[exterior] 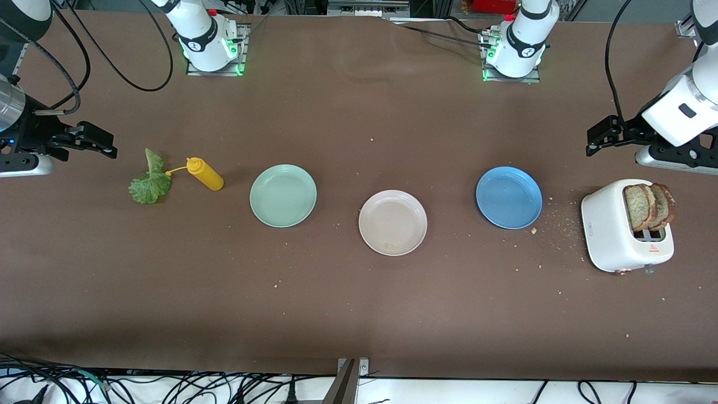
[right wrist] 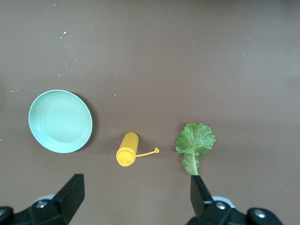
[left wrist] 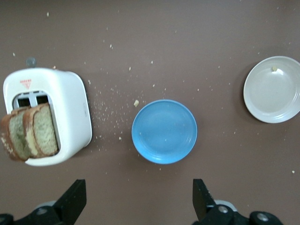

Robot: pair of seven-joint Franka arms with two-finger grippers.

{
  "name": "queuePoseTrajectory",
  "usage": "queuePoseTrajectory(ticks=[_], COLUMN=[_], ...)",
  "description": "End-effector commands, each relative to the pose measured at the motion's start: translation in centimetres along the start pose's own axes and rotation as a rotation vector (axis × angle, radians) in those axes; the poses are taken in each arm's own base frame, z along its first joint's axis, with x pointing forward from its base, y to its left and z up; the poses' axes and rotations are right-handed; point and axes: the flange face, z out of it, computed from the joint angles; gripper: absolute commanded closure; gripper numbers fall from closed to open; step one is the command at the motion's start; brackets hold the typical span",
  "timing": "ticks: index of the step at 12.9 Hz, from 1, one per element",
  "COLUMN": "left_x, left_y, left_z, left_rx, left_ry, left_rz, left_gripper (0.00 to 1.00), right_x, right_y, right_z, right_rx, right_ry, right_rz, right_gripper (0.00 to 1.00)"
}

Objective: Make sandwich in beige plate with both arms

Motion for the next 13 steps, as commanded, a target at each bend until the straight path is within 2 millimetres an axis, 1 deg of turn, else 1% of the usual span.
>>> queuePoseTrajectory(ticks=[1,4,5,8,10,13], left_x=[-1.7,-1.8,-1.8,-1.8,-1.8,-1.8], left_y=[-2.2,-1.2,0.0,0.3,1.4,1.6], left_z=[0.1,-0.5,-0.8,-1.2,-1.4,-1.6], left_rx=[0.005,0.009,0.021,0.024,0.028,0.029], left_ry=[-0.035,-0.025,-0.020,-0.012,-0.009,-0.005], left_rz=[-0.038,-0.016,0.008,0.011,0.031,0.034], left_gripper=[0.00,0.00,0.00,0.00,0.00,0.00], right_x=[-0.1,-0.1,-0.1,0.0,-0.1,-0.1], right_y=[0.0,0.0,0.0,0.1,0.1,0.1], right_z=[-0.4,-0.4,-0.4,-0.3,-0.4,-0.4], right_rx=[0.018,0.017,0.018,0.019,0.017,0.017], right_ry=[-0.003,-0.003,-0.003,-0.005,-0.003,-0.003], right_rz=[0.012,0.011,0.011,0.011,0.011,0.006], right_gripper=[0.00,0.00,0.00,0.00,0.00,0.00])
